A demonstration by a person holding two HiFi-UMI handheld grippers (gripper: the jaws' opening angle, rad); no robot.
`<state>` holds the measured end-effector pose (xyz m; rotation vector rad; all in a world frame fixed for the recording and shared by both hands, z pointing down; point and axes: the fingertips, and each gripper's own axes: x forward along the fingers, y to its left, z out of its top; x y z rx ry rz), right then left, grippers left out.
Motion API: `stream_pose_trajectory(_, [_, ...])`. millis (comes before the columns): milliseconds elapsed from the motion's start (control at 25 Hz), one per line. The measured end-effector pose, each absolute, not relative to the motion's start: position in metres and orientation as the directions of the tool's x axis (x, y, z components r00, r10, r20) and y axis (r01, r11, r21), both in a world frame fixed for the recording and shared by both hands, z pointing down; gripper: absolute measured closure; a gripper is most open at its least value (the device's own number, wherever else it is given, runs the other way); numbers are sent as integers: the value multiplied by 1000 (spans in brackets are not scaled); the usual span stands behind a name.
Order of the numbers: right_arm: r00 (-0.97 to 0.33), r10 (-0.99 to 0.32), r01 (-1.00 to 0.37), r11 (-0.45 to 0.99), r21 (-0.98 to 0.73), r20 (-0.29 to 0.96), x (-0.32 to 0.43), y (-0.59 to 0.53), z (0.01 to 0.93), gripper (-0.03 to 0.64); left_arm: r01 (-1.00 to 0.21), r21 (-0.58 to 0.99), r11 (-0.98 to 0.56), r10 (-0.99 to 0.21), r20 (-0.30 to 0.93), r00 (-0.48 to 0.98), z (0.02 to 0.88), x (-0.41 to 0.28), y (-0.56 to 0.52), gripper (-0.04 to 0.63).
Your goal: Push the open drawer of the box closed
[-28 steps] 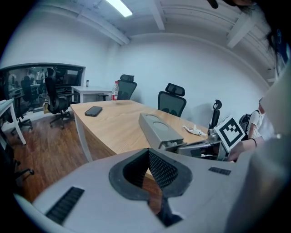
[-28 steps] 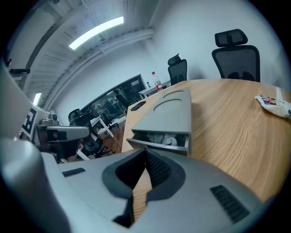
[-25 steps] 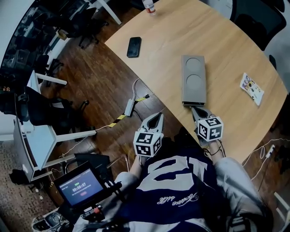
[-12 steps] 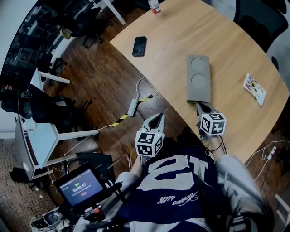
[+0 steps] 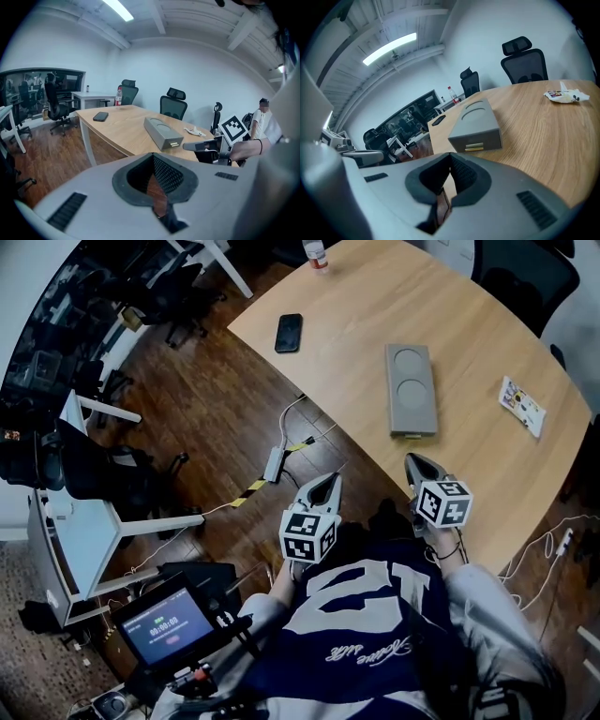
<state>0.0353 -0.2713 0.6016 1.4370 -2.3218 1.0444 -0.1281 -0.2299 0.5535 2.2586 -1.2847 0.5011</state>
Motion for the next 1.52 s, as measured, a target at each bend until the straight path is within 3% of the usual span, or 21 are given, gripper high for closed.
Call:
stream_pose_trajectory(520, [-401,-778,-889,204,-409,483,18,-153,580,620,-785,318,-532,-616,491,616,558,-136,-162,592])
stream_pose_trajectory(1000, [-335,-814,-888,104,-448,475,57,-78,562,620,-717,354,-601,-546,473,691,558,-88,-110,592])
stream_pose_trajectory(1240, [-398,-798,-872,175,-457,452,65,-48,556,620,-765,329,-554,-608,468,642,549,-79,-90,592])
stream_pose_trajectory(1520, [-510,-716,-855,363,-369,477,85,28,551,620,-792,420,-442,-656,451,605,552,-24,-21,592])
